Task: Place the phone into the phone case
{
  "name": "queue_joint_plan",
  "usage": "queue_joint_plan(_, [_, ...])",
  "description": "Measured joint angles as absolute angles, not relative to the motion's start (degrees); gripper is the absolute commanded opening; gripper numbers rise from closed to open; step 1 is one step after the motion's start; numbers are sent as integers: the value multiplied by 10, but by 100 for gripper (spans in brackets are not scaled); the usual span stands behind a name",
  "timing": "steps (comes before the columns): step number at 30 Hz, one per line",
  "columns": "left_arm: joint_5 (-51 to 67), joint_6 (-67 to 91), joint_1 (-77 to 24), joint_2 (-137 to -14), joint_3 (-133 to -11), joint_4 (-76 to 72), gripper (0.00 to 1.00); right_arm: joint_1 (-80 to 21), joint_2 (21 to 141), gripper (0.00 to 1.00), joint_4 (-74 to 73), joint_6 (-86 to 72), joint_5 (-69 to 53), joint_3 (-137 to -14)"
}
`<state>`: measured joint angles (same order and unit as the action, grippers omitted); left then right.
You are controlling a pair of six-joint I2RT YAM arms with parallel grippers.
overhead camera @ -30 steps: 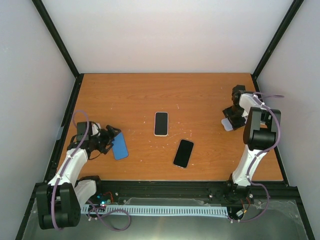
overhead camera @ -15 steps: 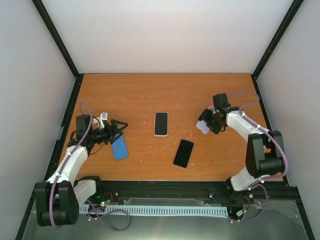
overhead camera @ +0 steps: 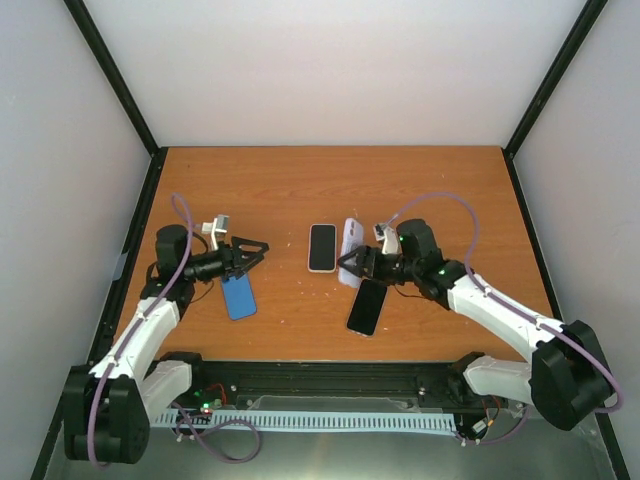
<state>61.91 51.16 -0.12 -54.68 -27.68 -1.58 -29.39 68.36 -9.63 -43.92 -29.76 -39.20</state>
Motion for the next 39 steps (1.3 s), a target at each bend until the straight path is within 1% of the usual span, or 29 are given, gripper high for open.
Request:
queue_joint_plan(3, [622,544,-44,-550,-274,-58,63,-333,674,75,-56,-449,-319,-388])
queue_joint_plan(7, [622,583,-91,-554,-274,-115,60,-379,672,75,-3,-466,-334,-387])
queue_joint_plan(10, [621,609,-111,-559,-274,-154,56,-406,673,75,28,-476,-340,-387])
queue_joint_plan(15, [620,639,-137,-573,-274,-207,52,-448,690,75,63,-488,-341,-387])
queue_joint_plan(21, [622,673,-154,-589,-274,-265,45,-482,717,75,75,-490,-341,-391])
queue_joint_plan(27, [623,688,-159,-592,-274,-299,43,-489,727,75,77,-491,-337,-396])
queue_joint_plan(32, [622,687,-164,-604,-274,-300,47,-490,738,75,90,-494,-337,-400])
queue_joint_plan(34, [622,686,-171,-611,-273,-300,46,-490,741,75,95,-495,-337,-402])
queue_joint_plan(39, [622,686,-183,-615,-268,-300,31,-491,746,75,103,-502,-337,-404])
